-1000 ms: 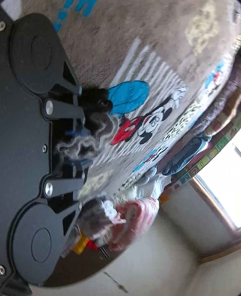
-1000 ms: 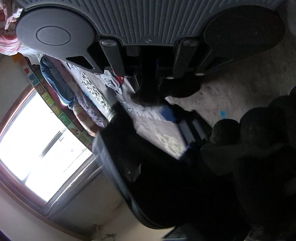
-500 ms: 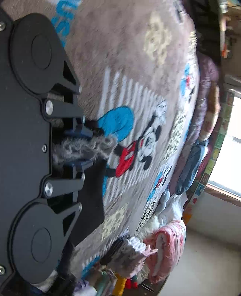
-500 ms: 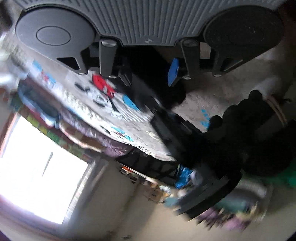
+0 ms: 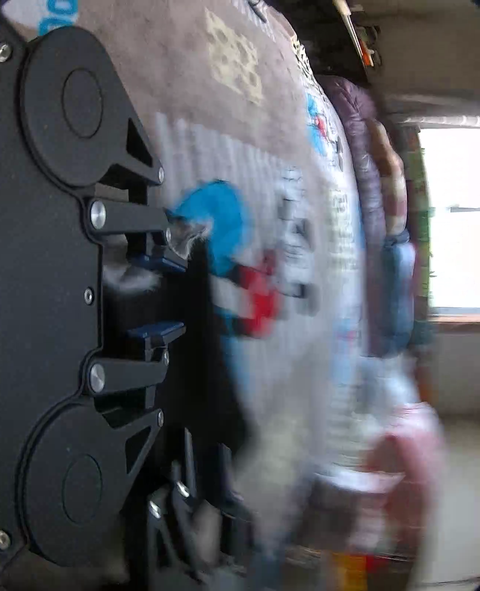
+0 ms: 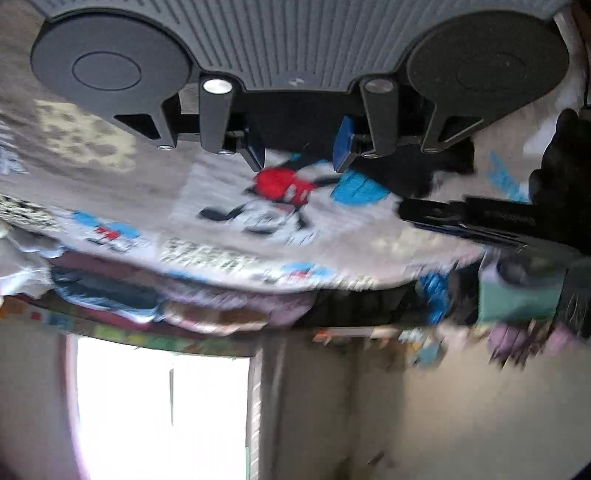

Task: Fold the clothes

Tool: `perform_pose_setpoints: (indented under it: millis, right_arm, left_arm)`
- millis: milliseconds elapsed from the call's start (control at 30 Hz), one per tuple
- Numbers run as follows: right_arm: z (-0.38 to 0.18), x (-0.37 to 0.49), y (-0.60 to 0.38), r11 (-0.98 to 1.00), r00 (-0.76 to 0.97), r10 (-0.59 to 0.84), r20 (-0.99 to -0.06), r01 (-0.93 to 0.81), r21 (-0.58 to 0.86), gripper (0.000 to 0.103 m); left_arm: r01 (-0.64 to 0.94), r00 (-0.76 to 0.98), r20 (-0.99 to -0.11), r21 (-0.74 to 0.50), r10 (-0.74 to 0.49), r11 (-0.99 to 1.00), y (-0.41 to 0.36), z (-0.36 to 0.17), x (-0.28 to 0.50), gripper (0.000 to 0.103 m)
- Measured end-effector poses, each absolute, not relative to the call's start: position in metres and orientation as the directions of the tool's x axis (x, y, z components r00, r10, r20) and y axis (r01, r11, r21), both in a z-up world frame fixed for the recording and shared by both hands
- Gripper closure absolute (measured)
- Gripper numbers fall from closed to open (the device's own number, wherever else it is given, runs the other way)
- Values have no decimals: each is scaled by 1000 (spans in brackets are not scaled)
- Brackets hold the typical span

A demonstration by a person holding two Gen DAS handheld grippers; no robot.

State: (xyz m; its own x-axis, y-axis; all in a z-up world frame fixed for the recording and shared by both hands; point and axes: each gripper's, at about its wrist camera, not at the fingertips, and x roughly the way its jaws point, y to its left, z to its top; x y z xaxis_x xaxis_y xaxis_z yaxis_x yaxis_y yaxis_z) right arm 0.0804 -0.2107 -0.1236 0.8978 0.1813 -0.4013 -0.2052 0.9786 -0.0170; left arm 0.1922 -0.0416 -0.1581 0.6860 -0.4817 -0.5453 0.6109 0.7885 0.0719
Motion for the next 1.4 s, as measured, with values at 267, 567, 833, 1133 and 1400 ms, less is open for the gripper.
perform_pose_setpoints:
  millis: [267,567,833,1133,1400]
  right_arm:
    - [-159,100,-213,964,844,206,-496,-261,-44,61]
    - [-154,82,-234,974,845,191,-499,-225,-8,61]
    - [-135,66,-258,980,862,193,-469,-146,135,56]
    - [-168,74,-315,776,877,245,-414,79,626,49]
    - [-190,90,-324,650,880,281,-384,120,751,50]
  left_arm:
    - [616,698,-517,83,-495,783,-34,-167,190,74]
    - [629,703,-517,128,-490,767,-36,-163,175,73]
    - [530,676,-445,-260,-587,807,22,-140,187,54]
    - [275,597,-465,-647,-654,711,60,-157,213,26]
    - [268,549,-508,-645,-664,715,36,-162,218,21]
